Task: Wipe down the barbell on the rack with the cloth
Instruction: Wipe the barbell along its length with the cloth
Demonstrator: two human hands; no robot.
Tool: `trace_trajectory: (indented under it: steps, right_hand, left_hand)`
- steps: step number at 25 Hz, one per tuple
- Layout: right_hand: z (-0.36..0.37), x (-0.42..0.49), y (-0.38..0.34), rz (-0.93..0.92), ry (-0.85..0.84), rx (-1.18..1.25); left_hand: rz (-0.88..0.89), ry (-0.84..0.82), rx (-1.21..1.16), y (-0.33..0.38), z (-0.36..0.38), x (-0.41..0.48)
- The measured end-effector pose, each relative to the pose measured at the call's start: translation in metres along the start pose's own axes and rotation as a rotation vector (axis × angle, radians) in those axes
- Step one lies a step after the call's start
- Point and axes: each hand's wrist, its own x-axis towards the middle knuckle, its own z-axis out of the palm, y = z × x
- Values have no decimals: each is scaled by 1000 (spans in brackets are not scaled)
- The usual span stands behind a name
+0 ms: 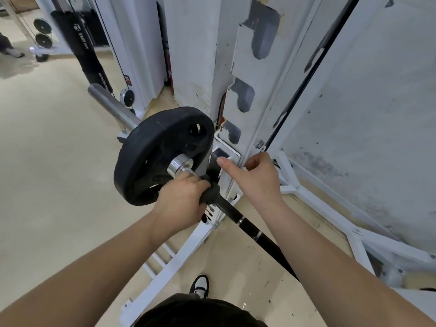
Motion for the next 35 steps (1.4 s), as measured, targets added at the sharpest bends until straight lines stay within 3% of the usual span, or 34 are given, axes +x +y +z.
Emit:
trace_trajectory:
  steps: [3,4,8,10,13,17,18,21,22,27,31,35]
  right_hand:
    - [1,1,1,13,-23,34]
    - [2,2,2,14,-26,41]
    - [6,6,3,-6,-39,72]
    - [6,9,5,4,-52,71]
    - [4,11,6,19,-65,56]
    - [4,12,8,12,-65,70]
    - [4,12,8,14,-82,69]
    - [2,11,7,22,-103,72]
    - [2,11,8,24,-93,74]
    - [8,11,9,16,-75,71]
    - [6,10,7,24,-74,54]
    - [9,10,7,7,-47,33]
  left_hand:
    - [-326,47,33,-13,-12,25]
    - [-343,48,49,-8,-9,24]
    - [95,-19,12,0,-2,-1]
    - [52,-38,54,-13,-14,10]
    - [-234,57,58,-3,-11,18]
    - [93,-24,67,14,-1,-2]
    - [41,-19,66,7,-9,4]
    - [-345,69,124,-4,-15,24]
    - [-378,73,144,2,-10,21]
    - [25,-101,105,-9,-18,9]
    - [-141,-70,301,6,-24,23]
    - [159,-155,317,64,-6,-5]
